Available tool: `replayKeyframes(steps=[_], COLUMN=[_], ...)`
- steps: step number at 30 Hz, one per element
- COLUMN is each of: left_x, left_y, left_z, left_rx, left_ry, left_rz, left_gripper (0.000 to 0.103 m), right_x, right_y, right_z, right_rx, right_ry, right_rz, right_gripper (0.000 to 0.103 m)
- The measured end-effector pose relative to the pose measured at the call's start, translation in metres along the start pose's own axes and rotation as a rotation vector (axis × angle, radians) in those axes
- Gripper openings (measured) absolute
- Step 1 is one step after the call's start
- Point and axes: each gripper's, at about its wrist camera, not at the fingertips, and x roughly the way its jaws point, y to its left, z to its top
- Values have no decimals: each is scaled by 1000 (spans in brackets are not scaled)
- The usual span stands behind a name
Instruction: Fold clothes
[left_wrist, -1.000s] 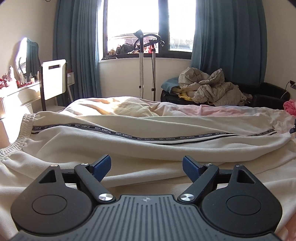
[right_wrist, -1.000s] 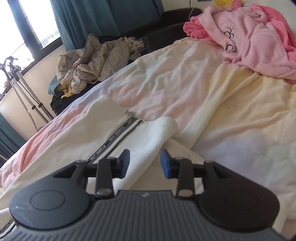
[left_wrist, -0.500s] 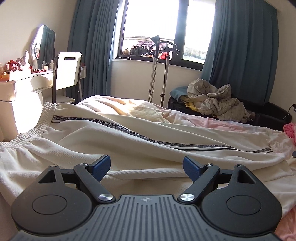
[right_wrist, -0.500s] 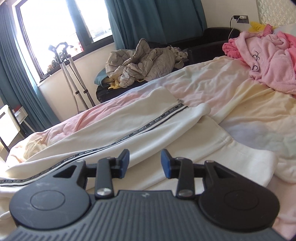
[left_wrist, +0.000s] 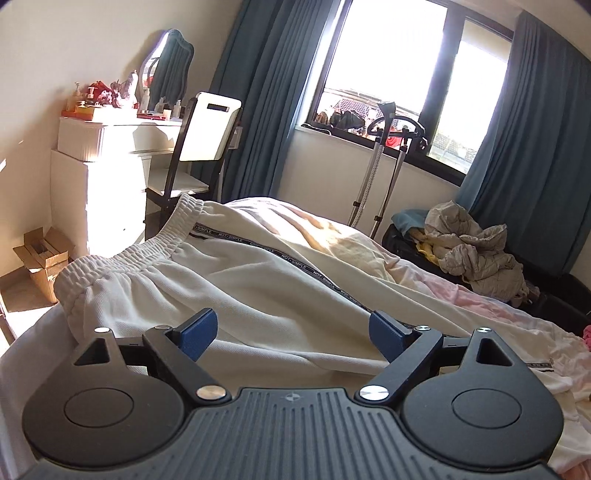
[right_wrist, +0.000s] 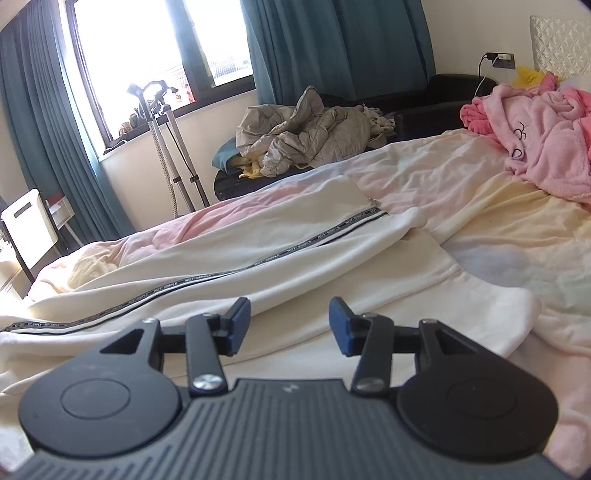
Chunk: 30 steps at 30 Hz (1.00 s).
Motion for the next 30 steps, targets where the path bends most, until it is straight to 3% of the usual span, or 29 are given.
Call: replayKeyframes(steps=[2, 5, 8, 15, 19, 24, 30], left_x=[-3, -5, -7, 0, 4, 2, -1], left_y=[11, 22, 36, 79, 90, 108, 117], left_z=[9, 18, 24, 21, 18, 12, 10], left_rx=[-29, 20, 14, -275, -344, -492, -563], left_ry=[-11, -19, 14, 118, 154, 192, 203], left_rz=[13, 47, 69, 109, 155, 154, 166], left_gripper=[91, 91, 91, 94, 94, 94, 94], right_x=[-1, -1, -2, -6, -10, -17, -10], right_y=[-4, -11, -18, -28, -36, -48, -64], right_z=[-1, -2, 0, 4, 6, 12, 10], right_rx=[22, 47, 82, 160, 230, 338, 419], right_ry=[8, 6, -9, -39, -48, -67, -41], right_rz=[3, -25, -26, -8, 36, 92, 76], right_gripper=[49, 49, 49, 49, 49, 52, 57])
